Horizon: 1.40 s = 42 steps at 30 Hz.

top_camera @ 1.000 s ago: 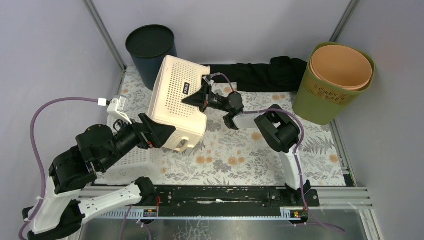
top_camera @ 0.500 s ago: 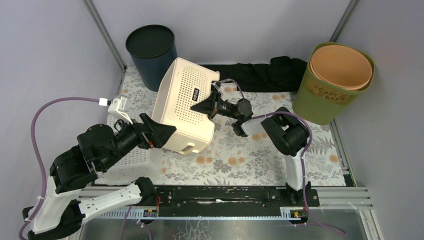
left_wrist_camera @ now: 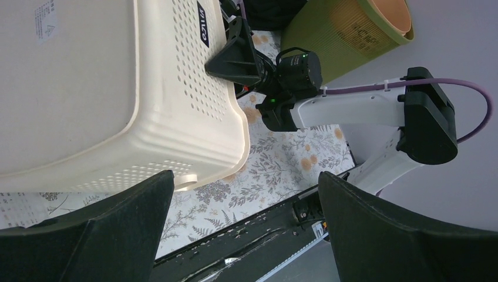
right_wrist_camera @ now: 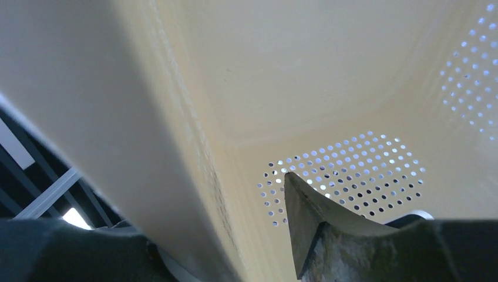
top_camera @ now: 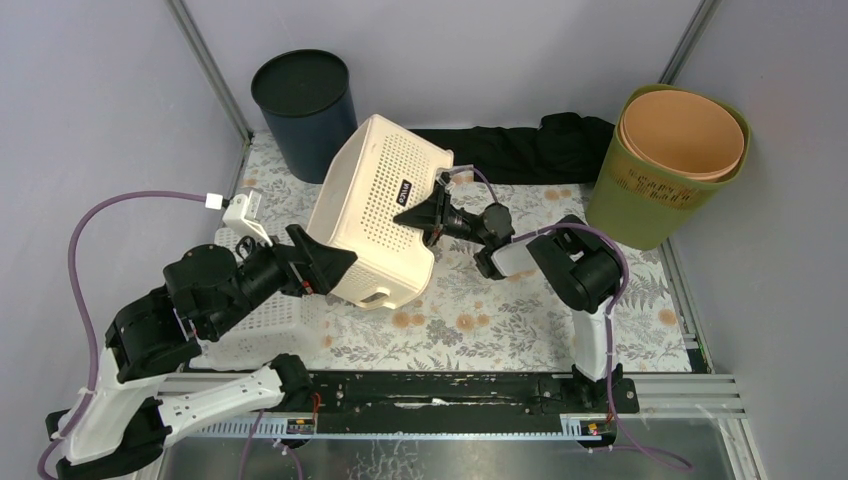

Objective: Turn the large container upside down
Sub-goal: Turn the container upside down at the center of the board.

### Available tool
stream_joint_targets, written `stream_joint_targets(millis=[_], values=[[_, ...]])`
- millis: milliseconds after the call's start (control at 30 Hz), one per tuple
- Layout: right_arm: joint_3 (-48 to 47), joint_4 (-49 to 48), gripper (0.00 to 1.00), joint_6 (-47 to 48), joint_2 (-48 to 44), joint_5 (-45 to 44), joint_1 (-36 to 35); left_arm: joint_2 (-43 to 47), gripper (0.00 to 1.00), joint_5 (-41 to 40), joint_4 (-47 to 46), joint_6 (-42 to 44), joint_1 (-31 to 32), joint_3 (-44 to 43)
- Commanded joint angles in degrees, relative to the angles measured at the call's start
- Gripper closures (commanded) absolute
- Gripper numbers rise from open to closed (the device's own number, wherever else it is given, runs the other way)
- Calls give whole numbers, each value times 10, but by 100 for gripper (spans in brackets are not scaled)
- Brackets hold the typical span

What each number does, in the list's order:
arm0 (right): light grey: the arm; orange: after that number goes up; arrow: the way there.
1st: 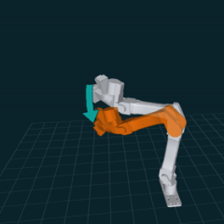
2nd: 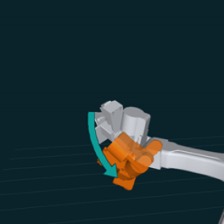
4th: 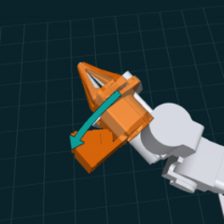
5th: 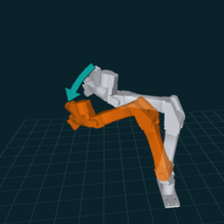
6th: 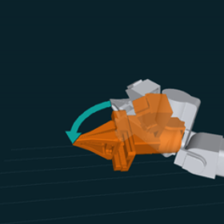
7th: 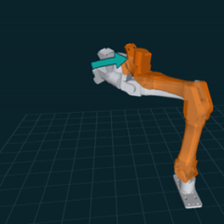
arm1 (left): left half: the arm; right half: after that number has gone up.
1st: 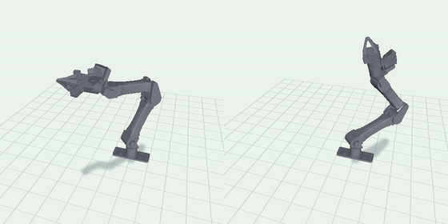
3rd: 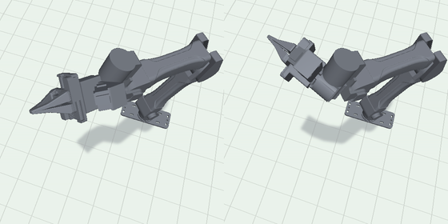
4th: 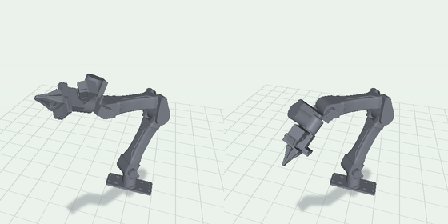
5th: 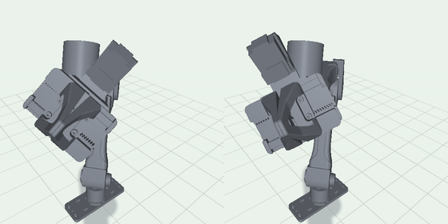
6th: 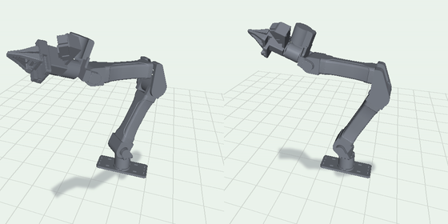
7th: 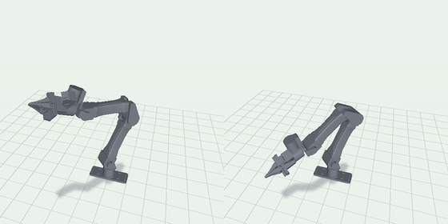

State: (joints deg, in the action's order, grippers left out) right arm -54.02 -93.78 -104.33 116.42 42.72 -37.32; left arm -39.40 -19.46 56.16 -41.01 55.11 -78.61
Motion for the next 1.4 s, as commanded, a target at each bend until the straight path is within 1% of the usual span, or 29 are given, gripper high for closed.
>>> stream_joint_targets(millis=[0,167,633,1367], values=[[28,-39,46,23,-5,38,10,-3,0,-3,-16,5,-1,6],[60,-38,44,29,-20,40,23,-2,0,-3,-16,6,-1,7],[123,-36,44,42,-42,49,51,9,0,-5,-18,0,0,23],[185,-34,45,61,-59,64,91,8,0,1,-29,-5,-1,39]])
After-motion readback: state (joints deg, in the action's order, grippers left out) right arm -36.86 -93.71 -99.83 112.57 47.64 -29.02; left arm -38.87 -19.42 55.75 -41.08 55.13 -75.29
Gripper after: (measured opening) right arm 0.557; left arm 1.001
